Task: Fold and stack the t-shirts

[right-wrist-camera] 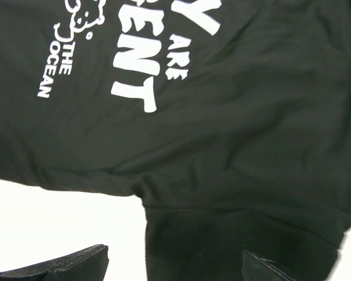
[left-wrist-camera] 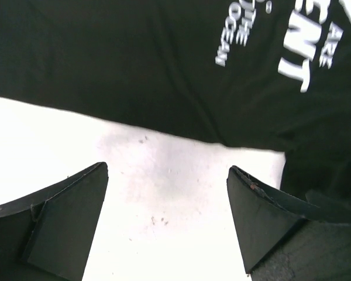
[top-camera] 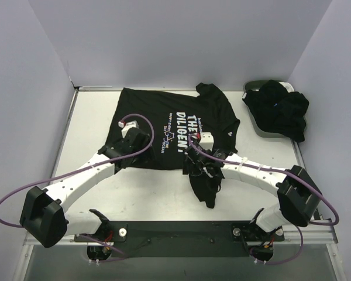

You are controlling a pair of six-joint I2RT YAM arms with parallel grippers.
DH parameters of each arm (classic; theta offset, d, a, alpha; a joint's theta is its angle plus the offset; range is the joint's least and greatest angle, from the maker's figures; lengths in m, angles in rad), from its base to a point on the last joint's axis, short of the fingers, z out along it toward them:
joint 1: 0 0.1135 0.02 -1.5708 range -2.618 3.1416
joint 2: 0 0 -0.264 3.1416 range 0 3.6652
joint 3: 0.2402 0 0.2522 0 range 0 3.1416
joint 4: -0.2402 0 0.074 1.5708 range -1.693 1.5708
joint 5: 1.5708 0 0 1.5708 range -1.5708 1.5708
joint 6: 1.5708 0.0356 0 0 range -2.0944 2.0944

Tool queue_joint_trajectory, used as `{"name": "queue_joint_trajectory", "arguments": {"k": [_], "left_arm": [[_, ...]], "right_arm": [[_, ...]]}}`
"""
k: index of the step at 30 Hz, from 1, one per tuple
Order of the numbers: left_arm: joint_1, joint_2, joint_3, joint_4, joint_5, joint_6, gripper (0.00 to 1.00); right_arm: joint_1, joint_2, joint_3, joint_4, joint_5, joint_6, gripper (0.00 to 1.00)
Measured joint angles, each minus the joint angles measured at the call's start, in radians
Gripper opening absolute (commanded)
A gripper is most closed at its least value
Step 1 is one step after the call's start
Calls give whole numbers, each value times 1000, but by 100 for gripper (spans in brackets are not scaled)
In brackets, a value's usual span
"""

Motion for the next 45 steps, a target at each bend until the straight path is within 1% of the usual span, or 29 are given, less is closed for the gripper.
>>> {"name": "queue_joint_trajectory", "arguments": {"k": [4,7,10,13,16,22,25,26,28,29,33,36,37,39,45], "left_arm": [[-33,-7,-77,26,40,-18,92],[-51,-7,-139,65,76,-24,91],[-71,-1,-157,87,95,-25,91],[-80,36,-152,117,99,-31,90],[-93,79,-153,135,102,-43,90],[-109,92,-162,166,112,-52,90],[-109,94,-162,174,113,-56,90],[-109,95,-162,176,113,-58,90],[-109,95,-164,183,113,-60,90],[-109,95,-166,187,114,-62,90],[-109,97,-170,199,117,-66,90],[-109,99,-174,200,120,-66,90],[-109,99,-176,202,120,-66,90],[-109,99,-180,204,120,-66,90],[-109,99,-196,206,119,-66,90]], "right_arm": [[-2,35,-3,26,-34,9,96],[-2,28,-35,45,-43,20,96],[3,-27,-82,21,-41,23,96],[18,-95,-100,-16,-36,23,96],[93,-153,-112,-60,-7,40,96],[263,-191,-143,-144,33,110,91],[323,-194,-143,-173,51,154,85],[333,-194,-143,-177,55,163,79],[357,-194,-143,-186,63,184,74],[366,-192,-143,-189,66,193,69],[394,-146,-140,-189,76,216,57],[404,-83,-130,-185,81,225,54],[407,-63,-126,-183,86,227,51],[403,-34,-123,-178,98,227,49],[354,-10,-123,-177,137,222,42]]}}
